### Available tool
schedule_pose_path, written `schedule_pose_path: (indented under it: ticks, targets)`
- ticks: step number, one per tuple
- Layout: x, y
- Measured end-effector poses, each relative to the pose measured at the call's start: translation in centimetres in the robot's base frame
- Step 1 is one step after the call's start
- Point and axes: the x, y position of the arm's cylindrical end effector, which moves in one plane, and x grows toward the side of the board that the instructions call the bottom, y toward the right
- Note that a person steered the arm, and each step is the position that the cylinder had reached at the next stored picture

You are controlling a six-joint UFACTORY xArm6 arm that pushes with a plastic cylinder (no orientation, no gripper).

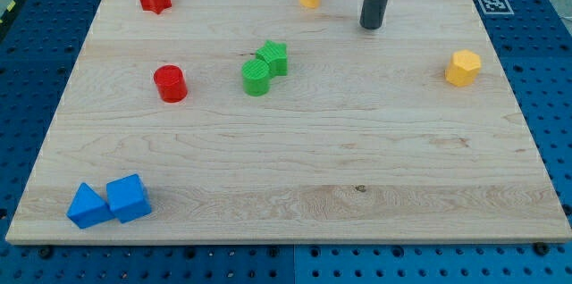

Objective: Slightly move the green blocks down

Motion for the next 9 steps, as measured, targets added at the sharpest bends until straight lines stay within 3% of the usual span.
schedule_pose_path:
  ticks: [6,9]
  targets:
    - [1.1,-2.2]
    - [2.0,-9.7]
